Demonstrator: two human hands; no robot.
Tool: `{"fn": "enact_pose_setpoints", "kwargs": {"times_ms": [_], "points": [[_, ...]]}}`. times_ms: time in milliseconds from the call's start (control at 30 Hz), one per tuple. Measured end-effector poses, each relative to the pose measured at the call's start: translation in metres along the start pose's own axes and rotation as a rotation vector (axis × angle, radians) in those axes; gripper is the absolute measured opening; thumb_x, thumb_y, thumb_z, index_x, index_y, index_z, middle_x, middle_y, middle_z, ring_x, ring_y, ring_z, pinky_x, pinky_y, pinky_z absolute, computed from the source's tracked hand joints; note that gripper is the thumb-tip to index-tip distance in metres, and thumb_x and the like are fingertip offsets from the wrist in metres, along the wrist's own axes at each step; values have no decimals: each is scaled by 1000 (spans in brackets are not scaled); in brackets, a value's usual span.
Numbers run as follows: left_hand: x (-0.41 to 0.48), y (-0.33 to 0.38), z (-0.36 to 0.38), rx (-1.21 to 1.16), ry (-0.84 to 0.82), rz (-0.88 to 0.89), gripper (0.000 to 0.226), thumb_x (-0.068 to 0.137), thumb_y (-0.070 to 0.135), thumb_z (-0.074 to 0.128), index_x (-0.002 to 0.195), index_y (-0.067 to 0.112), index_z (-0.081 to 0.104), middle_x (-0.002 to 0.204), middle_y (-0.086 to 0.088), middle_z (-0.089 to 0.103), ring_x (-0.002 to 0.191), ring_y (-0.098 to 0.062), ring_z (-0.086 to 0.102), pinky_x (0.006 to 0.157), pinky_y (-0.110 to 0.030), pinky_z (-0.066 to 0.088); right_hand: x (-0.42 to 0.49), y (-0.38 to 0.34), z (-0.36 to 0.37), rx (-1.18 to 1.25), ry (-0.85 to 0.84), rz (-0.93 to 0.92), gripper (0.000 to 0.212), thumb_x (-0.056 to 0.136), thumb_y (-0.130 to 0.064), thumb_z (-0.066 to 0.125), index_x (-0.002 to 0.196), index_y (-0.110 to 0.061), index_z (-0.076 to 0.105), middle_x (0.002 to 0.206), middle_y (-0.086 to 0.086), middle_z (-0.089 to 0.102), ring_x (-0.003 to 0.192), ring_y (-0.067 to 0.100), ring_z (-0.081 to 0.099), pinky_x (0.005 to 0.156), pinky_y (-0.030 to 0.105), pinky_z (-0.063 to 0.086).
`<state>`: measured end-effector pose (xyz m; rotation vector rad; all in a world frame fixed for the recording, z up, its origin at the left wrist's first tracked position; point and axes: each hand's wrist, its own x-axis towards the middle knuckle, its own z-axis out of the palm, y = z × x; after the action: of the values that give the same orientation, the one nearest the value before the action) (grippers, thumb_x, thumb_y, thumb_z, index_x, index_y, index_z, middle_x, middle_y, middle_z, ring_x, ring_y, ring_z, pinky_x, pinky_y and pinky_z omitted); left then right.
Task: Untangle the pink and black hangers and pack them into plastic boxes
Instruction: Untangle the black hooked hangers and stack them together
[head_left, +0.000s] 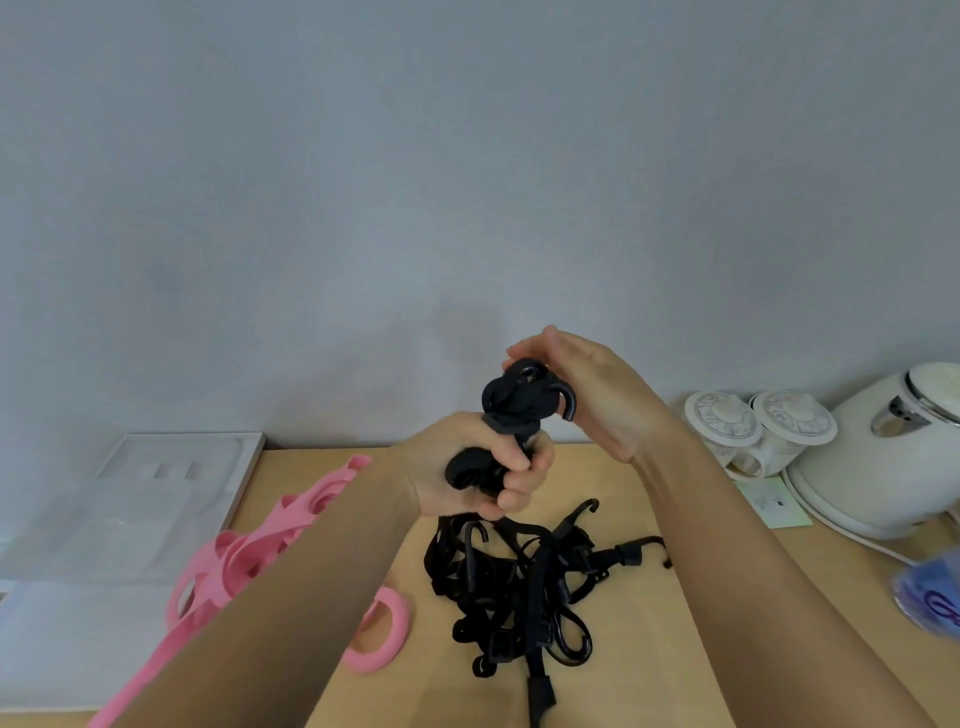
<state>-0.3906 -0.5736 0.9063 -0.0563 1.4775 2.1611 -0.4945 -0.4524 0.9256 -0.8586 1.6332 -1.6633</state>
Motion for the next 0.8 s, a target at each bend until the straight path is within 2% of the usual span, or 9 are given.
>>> {"fn": "enact_pose_setpoints", "kwargs": {"times_ms": [100,167,233,300,433,500,567,700,800], "points": [[0,2,-1,383,442,-66,16,66,13,69,68,14,53,61,-2,48,50,-11,50,45,-19,35,-2,7,-8,-151,52,63,38,94,-46,40,97,-20,67,102,-3,69,101,15,63,90,32,51],[4,0,0,438,598,-48,17,75,10,70,76,16,53,65,1,51,57,-10,51,51,-21,38,-4,13,0,-307,20,83,30,92,-43,48,105,-22,65,106,-8,66,101,8,60,90,30,50],[8,-4,-1,449,644,-10,26,75,12,71,91,26,57,72,7,56,68,-9,54,57,-24,42,-1,23,8,-393,33,85,28,87,-42,57,110,-27,59,107,-11,62,100,6,58,87,25,46],[10,-6,0,468,652,20,43,73,14,73,104,37,55,83,10,60,78,-9,57,62,-26,45,1,30,16,-369,79,95,19,88,-38,59,101,-25,59,95,-11,61,88,5,58,78,21,44],[12,-20,-10,310,714,52,69,69,11,78,124,22,37,97,0,61,87,-12,64,70,-28,54,4,41,20,-296,133,118,16,89,-27,59,95,-14,64,81,-5,63,72,7,58,68,21,46],[14,-30,-15,270,778,102,68,68,10,78,123,18,38,102,1,58,91,-12,63,81,-30,55,7,49,18,-198,194,169,16,87,-24,60,97,-12,62,88,1,65,76,11,63,68,23,51],[19,-39,-19,346,852,135,58,70,15,78,118,18,47,105,8,57,96,-9,59,86,-26,49,12,61,15,-53,304,247,25,85,-24,63,106,-11,57,101,7,65,87,17,67,76,29,56],[35,-59,-25,514,897,162,37,77,21,74,107,25,51,98,14,57,92,-6,57,78,-15,44,16,86,8,45,406,316,23,86,-23,63,102,-9,55,105,8,62,92,17,65,83,31,55],[50,-73,-29,628,873,148,41,81,23,71,116,22,51,100,15,56,95,-5,55,71,-6,40,16,104,-1,-51,400,346,26,86,-26,64,104,-8,59,101,4,63,90,14,63,82,31,54]]}}
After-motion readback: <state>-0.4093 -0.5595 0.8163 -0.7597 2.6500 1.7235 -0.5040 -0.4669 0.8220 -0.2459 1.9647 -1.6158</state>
